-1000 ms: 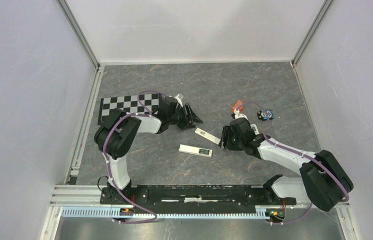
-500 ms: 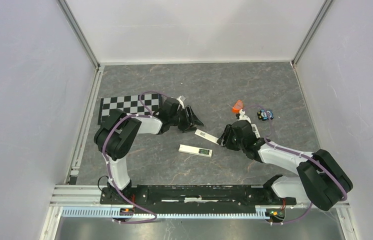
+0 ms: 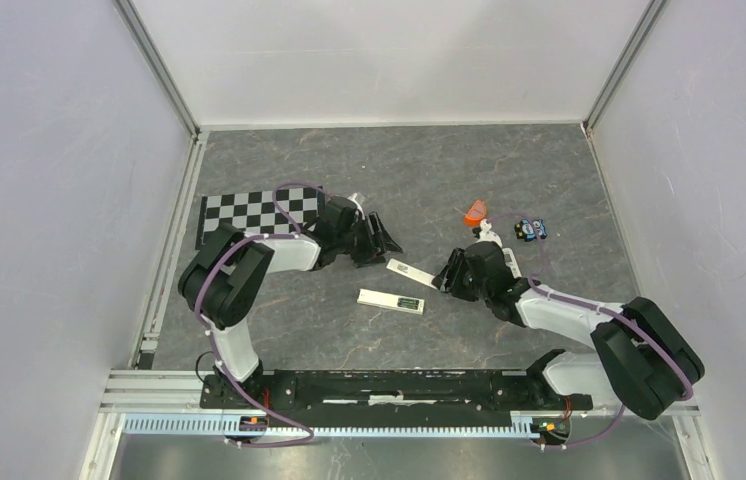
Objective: Load the batteries into the remote control
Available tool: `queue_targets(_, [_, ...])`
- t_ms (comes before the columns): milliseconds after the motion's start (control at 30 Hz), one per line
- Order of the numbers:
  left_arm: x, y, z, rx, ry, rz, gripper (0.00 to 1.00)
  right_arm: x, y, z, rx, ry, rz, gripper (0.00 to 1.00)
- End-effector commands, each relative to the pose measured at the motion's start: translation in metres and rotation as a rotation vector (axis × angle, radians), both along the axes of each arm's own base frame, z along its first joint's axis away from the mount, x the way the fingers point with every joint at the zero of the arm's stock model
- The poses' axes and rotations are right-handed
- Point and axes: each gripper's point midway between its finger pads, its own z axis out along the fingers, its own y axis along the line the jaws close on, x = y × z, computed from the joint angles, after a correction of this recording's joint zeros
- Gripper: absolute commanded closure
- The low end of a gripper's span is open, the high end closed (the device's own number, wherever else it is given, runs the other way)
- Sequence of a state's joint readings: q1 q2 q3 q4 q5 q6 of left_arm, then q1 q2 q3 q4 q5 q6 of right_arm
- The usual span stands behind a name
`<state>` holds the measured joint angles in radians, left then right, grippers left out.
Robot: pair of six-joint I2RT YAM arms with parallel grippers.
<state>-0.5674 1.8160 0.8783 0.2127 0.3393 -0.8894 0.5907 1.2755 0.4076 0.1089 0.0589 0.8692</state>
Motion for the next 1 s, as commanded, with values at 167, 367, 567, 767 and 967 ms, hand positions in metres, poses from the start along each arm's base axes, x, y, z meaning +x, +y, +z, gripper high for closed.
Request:
queue_targets(167, [-0.029, -0.011, -0.011, -0.085, 0.087, -0.095, 0.41, -0.012, 0.010, -0.005, 0.051, 0.032, 0.059, 0.50])
queue_targets(367, [-0.044, -0.011, 0.012, -0.127, 0.071, -0.114, 0.42, -0.009, 0.014, 0.009, 0.076, -0.006, 0.077, 0.51])
queue_targets(567, [-0.055, -0.012, 0.027, -0.139, 0.057, -0.123, 0.42, -0.011, 0.016, 0.017, 0.093, -0.028, 0.097, 0.51])
queue_targets(767, [-0.053, -0.016, 0.039, -0.142, 0.035, -0.124, 0.41, -0.008, 0.018, 0.026, 0.107, -0.060, 0.103, 0.50])
queue_targets(967, [-0.055, -0.014, 0.043, -0.112, 0.038, -0.098, 0.42, -0.010, 0.018, 0.030, 0.111, -0.065, 0.112, 0.50])
